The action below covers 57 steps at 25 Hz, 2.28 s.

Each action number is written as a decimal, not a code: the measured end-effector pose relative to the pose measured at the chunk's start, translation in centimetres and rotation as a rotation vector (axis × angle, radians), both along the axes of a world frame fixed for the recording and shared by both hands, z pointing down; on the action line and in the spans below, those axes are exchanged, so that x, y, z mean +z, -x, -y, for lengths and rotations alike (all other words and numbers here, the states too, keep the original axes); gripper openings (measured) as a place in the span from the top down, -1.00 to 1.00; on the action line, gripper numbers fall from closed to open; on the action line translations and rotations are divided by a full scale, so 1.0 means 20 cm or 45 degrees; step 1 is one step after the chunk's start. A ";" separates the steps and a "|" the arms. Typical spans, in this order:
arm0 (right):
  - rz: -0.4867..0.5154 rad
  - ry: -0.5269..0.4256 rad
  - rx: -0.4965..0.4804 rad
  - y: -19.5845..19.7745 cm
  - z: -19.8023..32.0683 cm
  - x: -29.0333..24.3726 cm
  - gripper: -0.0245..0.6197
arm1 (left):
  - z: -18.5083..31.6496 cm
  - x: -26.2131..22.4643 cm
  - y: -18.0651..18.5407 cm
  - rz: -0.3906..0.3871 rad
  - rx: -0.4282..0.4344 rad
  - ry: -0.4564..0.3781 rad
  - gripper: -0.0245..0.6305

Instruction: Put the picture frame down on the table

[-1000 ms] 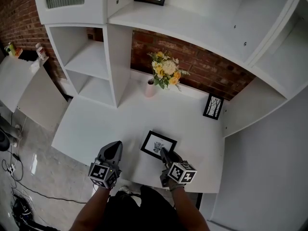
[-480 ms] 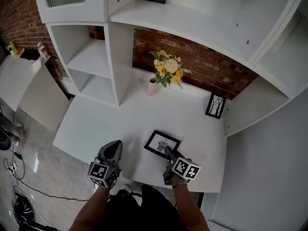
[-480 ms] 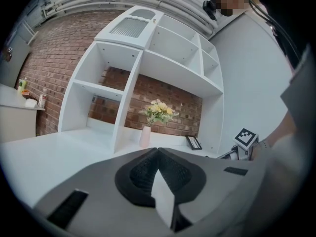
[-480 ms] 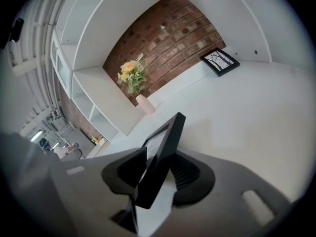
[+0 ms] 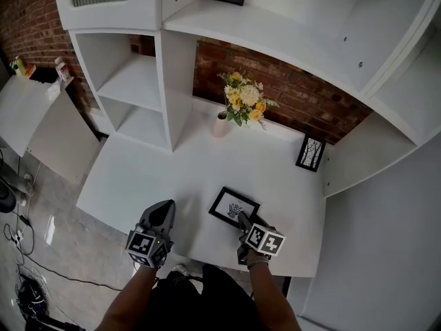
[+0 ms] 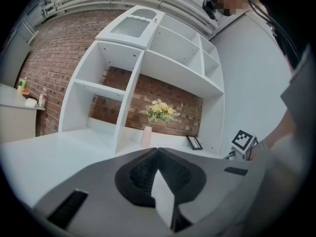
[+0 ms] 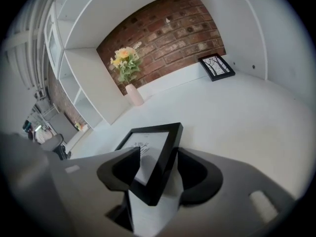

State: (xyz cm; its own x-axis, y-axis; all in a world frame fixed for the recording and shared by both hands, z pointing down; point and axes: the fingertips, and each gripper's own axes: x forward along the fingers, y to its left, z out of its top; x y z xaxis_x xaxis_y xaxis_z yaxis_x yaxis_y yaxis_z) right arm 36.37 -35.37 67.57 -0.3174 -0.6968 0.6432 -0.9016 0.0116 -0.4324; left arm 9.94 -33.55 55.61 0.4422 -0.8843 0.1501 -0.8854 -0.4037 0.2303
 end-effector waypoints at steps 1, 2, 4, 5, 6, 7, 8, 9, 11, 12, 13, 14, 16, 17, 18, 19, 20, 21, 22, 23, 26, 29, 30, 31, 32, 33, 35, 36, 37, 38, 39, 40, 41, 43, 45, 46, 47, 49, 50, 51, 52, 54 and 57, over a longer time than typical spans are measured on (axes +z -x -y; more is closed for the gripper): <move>-0.035 0.014 -0.007 0.00 0.00 0.01 0.19 | 0.00 0.00 0.01 0.001 -0.001 0.000 0.95; -0.061 0.022 -0.012 0.00 0.00 0.02 0.18 | 0.00 0.00 0.01 0.002 -0.002 0.000 0.95; -0.096 0.027 -0.015 0.00 0.00 0.03 0.17 | 0.00 0.00 0.02 0.003 -0.005 0.002 0.95; -0.119 0.030 -0.020 0.00 0.00 0.03 0.18 | 0.00 0.00 0.03 0.001 -0.007 0.004 0.95; -0.145 0.033 -0.026 0.00 0.00 0.03 0.18 | 0.00 0.00 0.03 -0.002 -0.008 0.007 0.95; -0.167 0.035 -0.030 0.00 0.00 0.04 0.18 | -0.01 0.00 0.03 -0.006 -0.009 0.012 0.95; -0.181 0.034 -0.030 0.00 0.00 0.04 0.18 | -0.01 0.01 0.03 -0.007 -0.011 0.015 0.95; -0.187 0.032 -0.029 0.00 0.00 0.04 0.18 | -0.02 0.00 0.04 -0.005 -0.012 0.012 0.95; -0.183 0.019 -0.022 0.00 0.00 0.04 0.18 | -0.02 -0.01 0.04 0.000 -0.011 0.002 0.95; -0.179 0.004 -0.018 -0.01 0.00 0.03 0.18 | -0.02 -0.02 0.04 -0.001 -0.009 0.000 0.95; -0.174 -0.019 -0.015 -0.01 0.00 0.02 0.18 | -0.02 -0.02 0.04 -0.002 -0.007 -0.001 0.95; -0.171 -0.045 -0.017 -0.01 0.01 0.00 0.18 | -0.02 -0.02 0.04 0.001 -0.005 -0.001 0.95; -0.178 -0.093 -0.039 0.00 0.01 -0.03 0.18 | -0.02 -0.01 0.04 0.005 -0.002 0.002 0.95; -0.186 -0.115 -0.053 0.00 0.01 -0.04 0.18 | -0.02 -0.01 0.04 0.003 0.001 0.002 0.95; -0.194 -0.138 -0.063 0.00 0.00 -0.06 0.18 | -0.02 -0.01 0.03 -0.001 0.005 0.001 0.95; -0.203 -0.161 -0.068 0.00 0.00 -0.07 0.19 | -0.02 -0.02 0.03 -0.004 0.011 0.001 0.95; -0.211 -0.184 -0.066 0.00 0.00 -0.09 0.25 | -0.02 -0.02 0.02 -0.007 0.018 0.001 0.95; -0.216 -0.208 -0.062 0.00 -0.01 -0.11 0.34 | -0.03 -0.02 0.02 -0.008 0.026 0.000 0.95; -0.216 -0.235 -0.057 0.00 -0.01 -0.12 0.45 | -0.03 -0.02 0.02 -0.007 0.035 -0.002 0.95; -0.212 -0.267 -0.053 0.01 -0.02 -0.15 0.51 | -0.03 -0.02 0.01 -0.003 0.043 -0.006 0.95; -0.213 -0.375 -0.044 0.03 -0.04 -0.24 0.80 | -0.03 -0.05 0.01 0.001 0.067 -0.019 0.95; -0.223 -0.422 -0.037 0.02 -0.09 -0.26 0.91 | -0.03 -0.06 -0.01 0.007 0.099 -0.030 0.95; -0.226 -0.440 -0.034 0.02 -0.11 -0.27 0.91 | -0.04 -0.06 -0.02 0.011 0.112 -0.032 0.95; -0.231 -0.466 -0.030 0.02 -0.12 -0.29 0.91 | -0.04 -0.06 -0.02 0.013 0.126 -0.035 0.95; -0.237 -0.495 -0.026 0.02 -0.14 -0.32 0.91 | -0.05 -0.06 -0.03 0.013 0.138 -0.039 0.95; -0.240 -0.525 -0.020 0.03 -0.15 -0.34 0.91 | -0.05 -0.06 -0.03 0.013 0.150 -0.043 0.95; -0.242 -0.580 -0.008 0.03 -0.18 -0.40 0.91 | -0.06 -0.07 -0.04 0.012 0.172 -0.053 0.95; -0.243 -0.608 -0.002 0.04 -0.20 -0.42 0.91 | -0.06 -0.08 -0.05 0.010 0.183 -0.059 0.95; -0.248 -0.635 0.000 0.04 -0.22 -0.45 0.91 | -0.07 -0.08 -0.05 0.004 0.194 -0.060 0.95; -0.256 -0.661 -0.001 0.05 -0.23 -0.48 0.91 | -0.08 -0.08 -0.06 -0.002 0.206 -0.057 0.95; -0.266 -0.684 -0.005 0.06 -0.25 -0.51 0.91 | -0.09 -0.09 -0.06 -0.008 0.217 -0.055 0.95; -0.277 -0.703 -0.010 0.08 -0.26 -0.53 0.91 | -0.10 -0.09 -0.06 -0.014 0.225 -0.059 0.95; -0.287 -0.719 -0.013 0.09 -0.28 -0.55 0.91 | -0.10 -0.10 -0.06 -0.017 0.232 -0.068 0.95; -0.294 -0.749 -0.009 0.11 -0.31 -0.59 0.91 | -0.12 -0.12 -0.05 -0.018 0.246 -0.088 0.95; -0.293 -0.773 0.002 0.13 -0.35 -0.62 0.91 | -0.14 -0.13 -0.04 -0.020 0.260 -0.099 0.95; -0.293 -0.782 0.008 0.14 -0.37 -0.63 0.91 | -0.15 -0.13 -0.03 -0.023 0.266 -0.101 0.95; -0.295 -0.791 0.013 0.15 -0.38 -0.64 0.91 | -0.16 -0.14 -0.03 -0.028 0.271 -0.102 0.95; -0.303 -0.811 0.018 0.18 -0.42 -0.66 0.91 | -0.18 -0.15 -0.01 -0.036 0.278 -0.107 0.95; -0.308 -0.820 0.019 0.19 -0.43 -0.67 0.91 | -0.18 -0.15 -0.01 -0.040 0.279 -0.112 0.95; -0.313 -0.827 0.020 0.20 -0.44 -0.68 0.91 | -0.19 -0.16 0.00 -0.046 0.280 -0.117 0.95; -0.316 -0.834 0.023 0.21 -0.46 -0.69 0.91 | -0.19 -0.17 0.00 -0.052 0.283 -0.120 0.95; -0.319 -0.845 0.035 0.21 -0.48 -0.70 0.91 | -0.21 -0.18 0.00 -0.060 0.298 -0.126 0.95; -0.323 -0.863 0.048 0.22 -0.51 -0.73 0.91 | -0.22 -0.20 -0.01 -0.063 0.313 -0.144 0.95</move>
State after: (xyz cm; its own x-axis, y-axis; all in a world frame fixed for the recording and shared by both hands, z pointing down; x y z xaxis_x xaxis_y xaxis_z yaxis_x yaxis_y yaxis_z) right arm 31.90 -25.22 53.02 -0.1833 -0.9761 0.1168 -0.9783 0.1695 -0.1188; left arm 10.10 -29.08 51.56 0.6501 -0.7593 0.0297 -0.7464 -0.6308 0.2121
